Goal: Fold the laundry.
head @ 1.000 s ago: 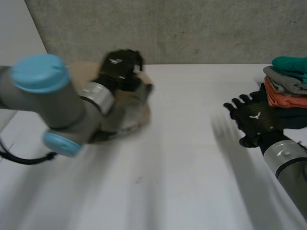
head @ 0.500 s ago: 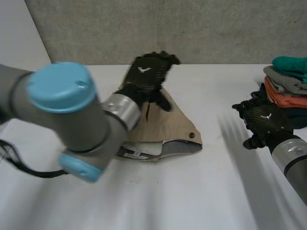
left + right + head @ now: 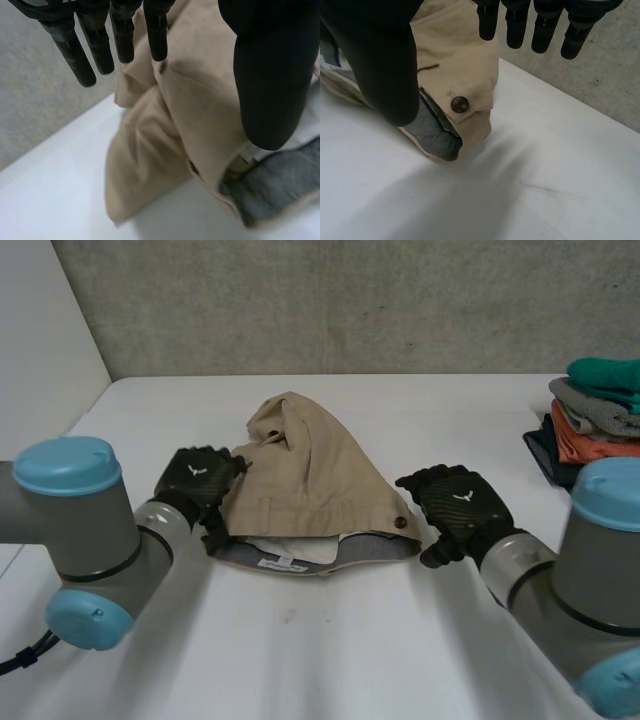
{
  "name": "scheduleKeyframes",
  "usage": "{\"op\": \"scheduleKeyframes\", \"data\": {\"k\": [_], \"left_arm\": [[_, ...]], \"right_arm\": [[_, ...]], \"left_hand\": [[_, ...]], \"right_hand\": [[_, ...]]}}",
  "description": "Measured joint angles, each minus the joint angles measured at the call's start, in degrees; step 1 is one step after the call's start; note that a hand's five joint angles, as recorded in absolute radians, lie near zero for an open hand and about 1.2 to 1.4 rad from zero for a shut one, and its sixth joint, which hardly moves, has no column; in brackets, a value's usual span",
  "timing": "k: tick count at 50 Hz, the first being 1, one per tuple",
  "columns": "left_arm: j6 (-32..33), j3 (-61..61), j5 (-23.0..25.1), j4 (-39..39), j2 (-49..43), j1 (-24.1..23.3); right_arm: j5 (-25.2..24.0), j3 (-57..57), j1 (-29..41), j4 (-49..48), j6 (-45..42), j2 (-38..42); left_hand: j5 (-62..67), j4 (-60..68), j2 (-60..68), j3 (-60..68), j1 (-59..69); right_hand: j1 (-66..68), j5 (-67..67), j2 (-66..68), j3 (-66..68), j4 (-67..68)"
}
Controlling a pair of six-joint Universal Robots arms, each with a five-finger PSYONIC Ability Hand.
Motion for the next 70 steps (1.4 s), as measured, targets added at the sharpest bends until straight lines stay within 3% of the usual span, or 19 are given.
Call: {"op": "scheduleKeyframes", "data": {"k": [5,7,8,12,19,24,29,34,36,39,50,55,64,70], "left_arm": [[-0.36,0.78,-0.21,0.22,-2.70,-0.38],[-0.47,1.11,-0.42,0.25,-3.28,-0.48],[-0.73,1.45,-0.71,0.34,-3.66,-0.57],[-3.58,2.61,-2.75,0.30,-4.10,-0.94],[-20.58,4.76,-6.79,-3.71,-2.39,-4.34],[-32.95,5.22,-7.29,-10.51,-0.73,-10.46],[-36.83,4.66,-7.66,-14.84,-0.30,-18.35],[-36.76,4.04,-7.86,-15.90,0.92,-23.34],[-36.48,3.86,-7.88,-15.96,2.06,-24.25],[-36.09,3.67,-7.87,-15.94,4.51,-24.69],[-31.48,-0.10,-7.84,-15.91,15.45,-21.25],[-25.07,-3.22,-7.65,-15.59,20.34,-16.08],[-17.61,-3.93,-6.65,-12.78,22.84,-7.35],[-12.72,-0.65,-1.61,-4.87,19.36,-2.32]], "right_arm": [[4.13,-3.58,2.06,-0.93,-0.15,4.21],[5.15,-4.33,2.25,-1.06,-0.19,4.96],[5.73,-4.71,2.29,-1.09,-0.21,5.33],[7.52,-5.56,1.89,-0.97,-0.34,5.56],[9.15,-5.78,0.84,0.04,-0.56,3.33],[9.25,-6.16,0.36,1.79,-0.14,1.81],[9.03,-7.25,-0.20,5.13,1.36,1.01],[8.81,-8.43,-0.40,8.92,5.23,0.80],[8.74,-8.89,-0.34,10.76,7.95,0.80],[8.62,-9.45,-0.14,13.58,12.87,0.82],[4.29,-12.68,1.76,23.22,30.44,1.01],[1.13,-15.00,1.84,25.91,33.92,1.02],[0.10,-18.51,2.26,27.99,36.67,1.16],[0.20,-20.45,2.56,29.65,40.61,3.22]], "left_hand": [[13.61,13.69,13.36,12.91,12.47],[28.20,29.01,29.96,28.14,26.71],[40.25,41.29,41.91,41.20,40.70],[48.23,50.20,49.85,49.26,45.34],[48.23,50.33,49.94,49.37,45.34],[48.87,50.33,50.18,49.63,45.34],[48.87,50.16,50.10,49.57,45.34],[37.84,37.85,37.60,37.41,35.66],[21.06,21.02,20.76,20.96,17.40],[11.30,11.40,12.26,11.70,8.82],[6.13,6.21,6.68,6.53,4.56],[5.72,5.85,6.25,6.53,4.56],[2.93,3.36,3.60,3.22,3.30],[0.45,0.89,0.89,0.70,0.62]], "right_hand": [[0.00,0.00,0.00,0.00,0.00],[0.00,0.00,0.00,0.00,0.00],[0.00,0.00,0.00,0.00,0.00],[0.00,0.00,0.00,0.00,0.00],[0.00,0.00,0.00,0.00,0.00],[0.00,0.00,0.00,0.00,0.00],[0.00,0.00,0.00,0.00,0.00],[0.00,0.00,0.00,0.00,0.00],[0.00,0.00,0.00,0.00,0.00],[0.00,0.00,0.00,0.00,0.00],[0.00,0.00,0.00,0.00,0.00],[0.00,0.00,0.00,0.00,0.00],[0.00,0.00,0.00,0.00,0.00],[0.00,0.00,0.00,0.00,0.00]]}}
